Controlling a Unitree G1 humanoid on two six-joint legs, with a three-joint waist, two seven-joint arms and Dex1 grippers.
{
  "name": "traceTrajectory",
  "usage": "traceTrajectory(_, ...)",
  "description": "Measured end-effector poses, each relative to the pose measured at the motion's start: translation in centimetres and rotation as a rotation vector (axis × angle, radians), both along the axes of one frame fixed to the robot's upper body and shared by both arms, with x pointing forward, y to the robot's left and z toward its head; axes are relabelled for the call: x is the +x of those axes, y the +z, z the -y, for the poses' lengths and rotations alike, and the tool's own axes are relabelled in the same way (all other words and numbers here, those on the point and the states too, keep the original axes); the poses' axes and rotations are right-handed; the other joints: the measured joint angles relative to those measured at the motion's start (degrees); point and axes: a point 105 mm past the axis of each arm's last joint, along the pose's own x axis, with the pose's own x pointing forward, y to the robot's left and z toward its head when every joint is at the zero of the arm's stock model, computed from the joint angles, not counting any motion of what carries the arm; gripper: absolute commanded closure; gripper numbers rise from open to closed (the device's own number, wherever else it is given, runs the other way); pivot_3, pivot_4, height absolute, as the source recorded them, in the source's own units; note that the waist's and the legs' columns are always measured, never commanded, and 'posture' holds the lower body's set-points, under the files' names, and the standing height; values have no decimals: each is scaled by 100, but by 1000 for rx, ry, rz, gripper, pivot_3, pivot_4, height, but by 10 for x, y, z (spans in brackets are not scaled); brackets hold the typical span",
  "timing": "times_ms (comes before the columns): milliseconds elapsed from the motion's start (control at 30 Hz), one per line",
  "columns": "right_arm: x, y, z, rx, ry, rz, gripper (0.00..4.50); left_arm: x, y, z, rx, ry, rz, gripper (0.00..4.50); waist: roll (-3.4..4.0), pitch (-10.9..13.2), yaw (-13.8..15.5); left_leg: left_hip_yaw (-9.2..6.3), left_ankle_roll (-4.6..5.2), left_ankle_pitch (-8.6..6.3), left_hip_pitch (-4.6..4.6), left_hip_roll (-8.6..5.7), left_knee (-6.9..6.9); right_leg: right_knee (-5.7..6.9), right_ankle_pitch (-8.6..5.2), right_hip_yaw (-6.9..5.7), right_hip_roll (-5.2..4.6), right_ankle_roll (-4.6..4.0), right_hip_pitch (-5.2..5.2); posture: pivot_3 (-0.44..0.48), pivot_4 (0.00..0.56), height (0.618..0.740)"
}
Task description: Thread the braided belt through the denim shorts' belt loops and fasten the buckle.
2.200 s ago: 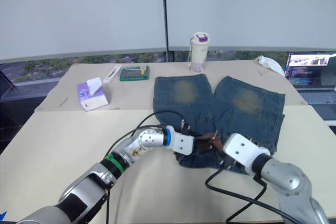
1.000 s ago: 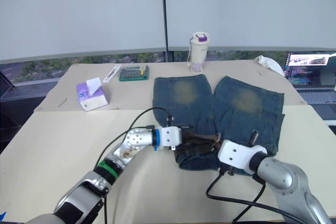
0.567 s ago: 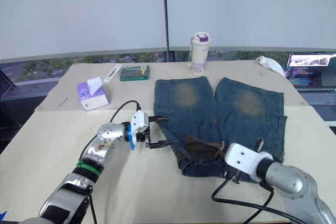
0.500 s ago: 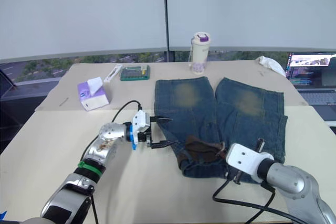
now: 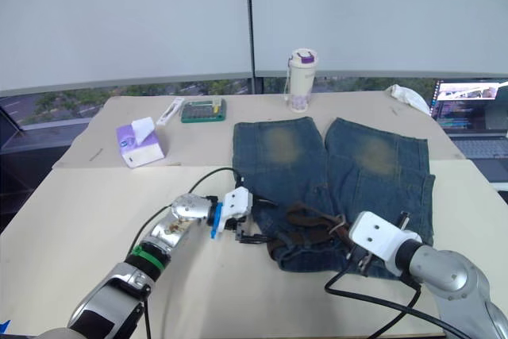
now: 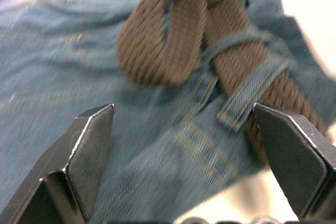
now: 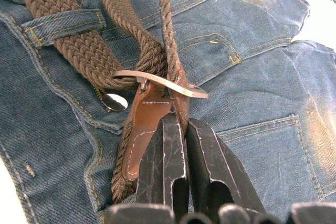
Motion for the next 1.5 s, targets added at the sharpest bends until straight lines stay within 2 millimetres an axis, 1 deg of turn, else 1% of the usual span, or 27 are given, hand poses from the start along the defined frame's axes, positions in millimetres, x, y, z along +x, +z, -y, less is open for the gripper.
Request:
traceTrajectory(67,0,0,0,0,-1,-1,4500,-2,-6,-10,52,-19,-27,28,2,-1,-5,0,0,0,0,0,0,0,0,0,0,0,0,0,150,740)
traceTrajectory(100,0,-1,0,0,-2,-1,4500,-4,-13,-14,84,-32,-54,28,2,-1,-5,0,0,0,-1,-1,0,1,0,-1,0,0,0,0,150,740)
traceTrajectory(133,0,-1,0,1,0,-2,4500,-5,-16,-16,97,-37,-66,28,0,0,-1,-1,0,0,-1,-1,0,0,0,-2,0,0,-1,0,150,740)
traceTrajectory(333,0,-2,-2,3,3,-1,4500,-3,-15,-15,118,-61,-45,28,0,0,-3,-1,1,-1,-1,0,0,-1,0,-2,-1,0,0,0,150,740)
traceTrajectory(533,0,-2,-3,4,3,0,4500,8,-13,-11,67,5,11,28,-1,1,-1,0,1,-1,-1,0,0,0,0,-1,-1,0,0,0,150,740)
traceTrajectory(700,1,-3,-4,5,5,1,4500,13,-14,-16,59,42,9,1491,-1,1,-17,0,1,-1,-1,0,0,1,0,-2,0,0,-2,0,150,740)
traceTrajectory(733,1,-3,-4,5,5,1,4500,14,-14,-17,58,44,11,1935,-1,1,-17,0,1,-1,-2,0,0,1,0,-2,-1,0,-2,0,150,740)
traceTrajectory(800,1,-3,-5,5,7,2,4500,14,-14,-18,56,51,11,2526,-1,1,-17,0,1,-1,-2,0,0,1,0,-2,-1,0,-2,0,150,740)
traceTrajectory(933,2,-3,-6,7,12,1,4500,14,-13,-19,39,44,13,3919,-1,1,-25,-1,1,-1,-2,0,0,2,0,-2,0,0,-3,0,150,740)
traceTrajectory(1000,2,-3,-6,7,11,1,4500,15,-11,-19,40,42,21,4480,-2,1,-24,-1,1,-1,-2,0,0,2,0,-2,0,0,-3,0,150,740)
traceTrajectory(1100,2,-3,-6,7,9,7,4500,24,-6,-21,42,70,56,4480,-3,2,-25,0,1,-1,-2,-1,0,1,0,-2,0,0,-3,0,150,740)
traceTrajectory(1167,3,-2,-6,7,11,17,4500,33,-4,-27,56,112,75,4480,-3,2,-35,0,1,-1,-2,0,0,2,0,-2,1,0,-4,0,150,740)
traceTrajectory(1267,3,-3,-6,11,12,24,4500,49,-2,-43,103,202,128,4480,-6,4,-42,-1,1,-1,-1,1,0,3,0,-3,3,0,-4,0,150,740)
traceTrajectory(1367,3,-6,-3,6,8,22,4500,63,0,-64,150,302,172,4480,-5,3,-66,0,1,-1,3,2,-2,14,0,-2,5,1,-8,0,150,740)
traceTrajectory(1433,2,-8,-4,6,14,14,4500,65,-1,-71,165,325,185,4480,-4,2,-66,0,1,-1,5,2,-3,18,-1,-2,4,1,-8,0,150,740)
traceTrajectory(1500,-4,-18,-7,10,33,-30,4500,64,-3,-71,164,323,183,4480,-5,2,-56,0,1,-1,4,2,-2,18,-1,-2,3,1,-7,0,150,740)
